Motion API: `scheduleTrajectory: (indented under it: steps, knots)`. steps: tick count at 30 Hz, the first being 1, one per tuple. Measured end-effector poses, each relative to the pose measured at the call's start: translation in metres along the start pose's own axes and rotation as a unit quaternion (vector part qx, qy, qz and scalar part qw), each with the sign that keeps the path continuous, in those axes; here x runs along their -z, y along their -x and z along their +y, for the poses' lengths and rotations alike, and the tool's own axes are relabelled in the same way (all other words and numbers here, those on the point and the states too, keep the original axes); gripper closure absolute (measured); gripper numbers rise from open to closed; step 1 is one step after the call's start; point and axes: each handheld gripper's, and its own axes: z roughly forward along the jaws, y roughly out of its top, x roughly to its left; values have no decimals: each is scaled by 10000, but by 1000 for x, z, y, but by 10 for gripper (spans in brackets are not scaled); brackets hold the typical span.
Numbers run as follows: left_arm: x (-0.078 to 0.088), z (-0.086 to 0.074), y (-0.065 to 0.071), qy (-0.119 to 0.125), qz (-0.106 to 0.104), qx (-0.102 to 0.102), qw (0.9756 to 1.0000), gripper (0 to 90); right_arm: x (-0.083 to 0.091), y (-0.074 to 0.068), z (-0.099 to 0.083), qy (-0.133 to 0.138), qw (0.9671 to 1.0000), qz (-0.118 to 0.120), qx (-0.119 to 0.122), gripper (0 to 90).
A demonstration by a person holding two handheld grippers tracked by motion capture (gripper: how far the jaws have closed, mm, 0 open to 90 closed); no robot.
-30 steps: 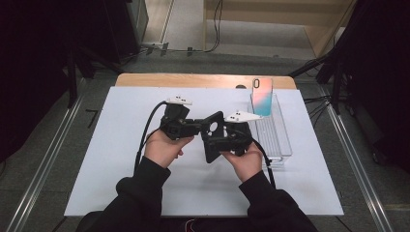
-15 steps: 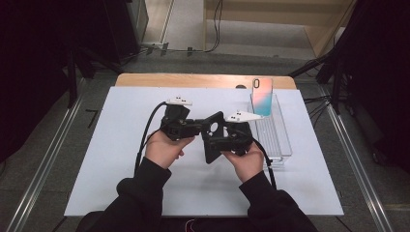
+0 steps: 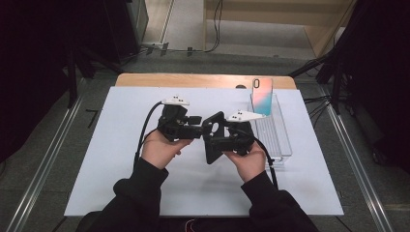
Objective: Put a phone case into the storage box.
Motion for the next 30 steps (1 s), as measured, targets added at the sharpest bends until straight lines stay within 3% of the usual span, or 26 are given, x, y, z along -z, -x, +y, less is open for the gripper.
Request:
scheduleTrajectory:
  steps: [5, 8, 16, 19, 23, 30]
  knots:
    - [6, -1, 0, -3, -134, -108, 9999, 342, 3, 5, -1, 6, 10000, 17, 8, 127]
    - [9, -3, -1, -98, -322, -207, 9992, 312, 5, 8, -1, 24, 9999, 166, 5, 126]
    - [16, -16, -12, -226, -499, -347, 9979, 311, 15, 19, 0, -86, 9983, 551, 161, 126]
    - [17, -24, -20, -222, -784, -308, 9962, 311, 21, 23, 2, -154, 9974, 670, 200, 126]
    - [16, -35, -26, -322, -638, -426, 9965, 311, 27, 27, 4, -206, 9960, 839, 242, 125]
    - [16, -57, -34, -441, -530, -639, 9956, 310, 39, 35, 9, -173, 9955, 909, 223, 125]
